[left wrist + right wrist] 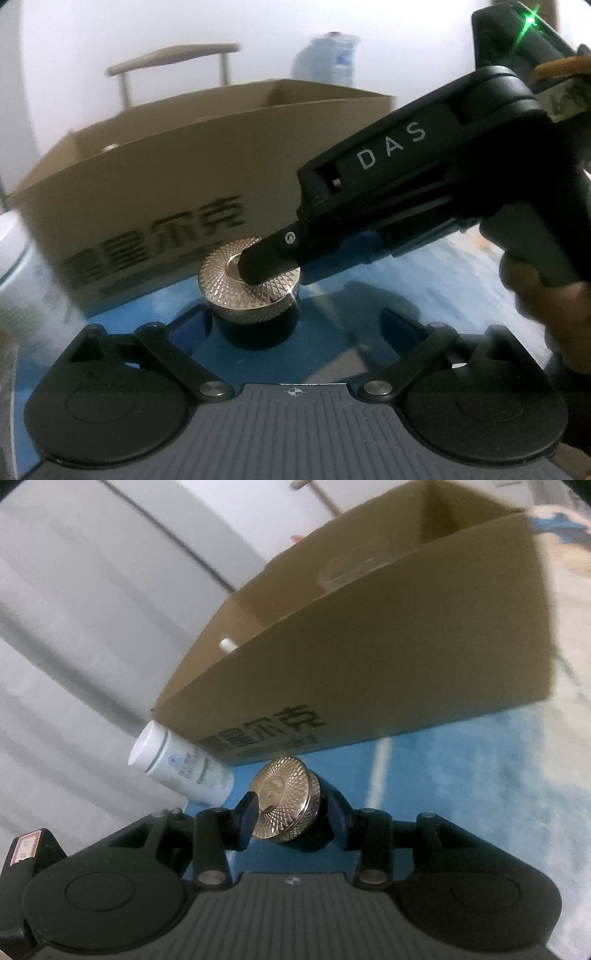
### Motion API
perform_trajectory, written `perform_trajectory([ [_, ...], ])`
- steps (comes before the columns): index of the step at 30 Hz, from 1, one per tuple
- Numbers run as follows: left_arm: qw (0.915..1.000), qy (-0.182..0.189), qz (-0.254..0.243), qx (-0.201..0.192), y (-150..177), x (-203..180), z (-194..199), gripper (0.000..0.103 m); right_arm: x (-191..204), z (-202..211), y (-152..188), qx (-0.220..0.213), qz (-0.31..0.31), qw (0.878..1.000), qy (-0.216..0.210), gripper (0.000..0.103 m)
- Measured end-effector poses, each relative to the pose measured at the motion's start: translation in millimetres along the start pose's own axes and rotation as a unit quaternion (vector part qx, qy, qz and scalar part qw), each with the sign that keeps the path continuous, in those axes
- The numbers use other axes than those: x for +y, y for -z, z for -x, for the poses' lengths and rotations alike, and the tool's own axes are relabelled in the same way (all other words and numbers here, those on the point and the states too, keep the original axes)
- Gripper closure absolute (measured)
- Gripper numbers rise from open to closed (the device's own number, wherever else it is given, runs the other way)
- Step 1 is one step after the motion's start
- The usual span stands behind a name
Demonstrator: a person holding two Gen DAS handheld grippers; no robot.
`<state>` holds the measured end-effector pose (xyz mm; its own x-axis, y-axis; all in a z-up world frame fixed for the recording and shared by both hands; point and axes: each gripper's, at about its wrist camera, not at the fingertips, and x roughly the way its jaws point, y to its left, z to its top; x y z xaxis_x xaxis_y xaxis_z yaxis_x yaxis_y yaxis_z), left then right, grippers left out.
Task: Organize rigid objects
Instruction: 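Close the right gripper on the gold knurled cap of the jar, then carry the gold-capped jar into the box and open the right gripper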
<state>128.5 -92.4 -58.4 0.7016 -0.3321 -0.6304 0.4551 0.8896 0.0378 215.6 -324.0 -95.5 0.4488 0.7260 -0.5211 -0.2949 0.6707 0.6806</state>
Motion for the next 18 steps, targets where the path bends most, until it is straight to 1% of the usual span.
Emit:
perform_trajectory([
  [2,0.9999,0.002,-0.012,-0.002,-0.5,-4.0,-0.6,0.007,-8.5,4.5,-2.6,-0.007,-0.008,1.0,0.003,0.059],
  [5,0.9997,-0.013,-0.019,-0.011,-2.6,-4.2,0.1,0.007,-15.8,12.8,0.2,-0.017,-0.016,1.0,0.002,0.059],
  [7,0.9994,-0.024,-0.021,-0.01,-4.7,-3.8,-1.2,0.008,-16.6,11.2,-1.5,-0.021,-0.017,1.0,0.001,0.059],
  [8,0.9993,-0.03,-0.023,-0.008,-5.6,-3.0,-2.1,0.013,-16.3,8.2,-2.1,-0.021,-0.018,1.0,-0.001,0.059],
  [9,0.9991,-0.033,-0.025,-0.007,-8.5,-1.4,-4.3,0.02,-16.8,7.4,-2.1,-0.021,-0.018,1.0,-0.002,0.059],
  [13,0.9985,-0.048,-0.025,0.004,-16.0,2.8,-13.6,0.036,-17.4,2.2,-0.3,-0.021,-0.017,1.0,-0.003,0.059],
  [14,0.9985,-0.05,-0.023,0.007,-17.1,3.9,-15.1,0.042,-17.2,0.7,0.0,-0.02,-0.018,1.0,-0.005,0.059],
  [15,0.9986,-0.049,-0.02,0.009,-18.2,5.1,-15.5,0.045,-17.2,-0.9,0.8,-0.021,-0.017,1.0,-0.005,0.06],
  [18,0.9987,-0.049,-0.011,0.008,-19.1,5.6,-14.5,0.046,-15.2,-3.4,2.4,-0.024,-0.015,1.0,-0.005,0.06],
])
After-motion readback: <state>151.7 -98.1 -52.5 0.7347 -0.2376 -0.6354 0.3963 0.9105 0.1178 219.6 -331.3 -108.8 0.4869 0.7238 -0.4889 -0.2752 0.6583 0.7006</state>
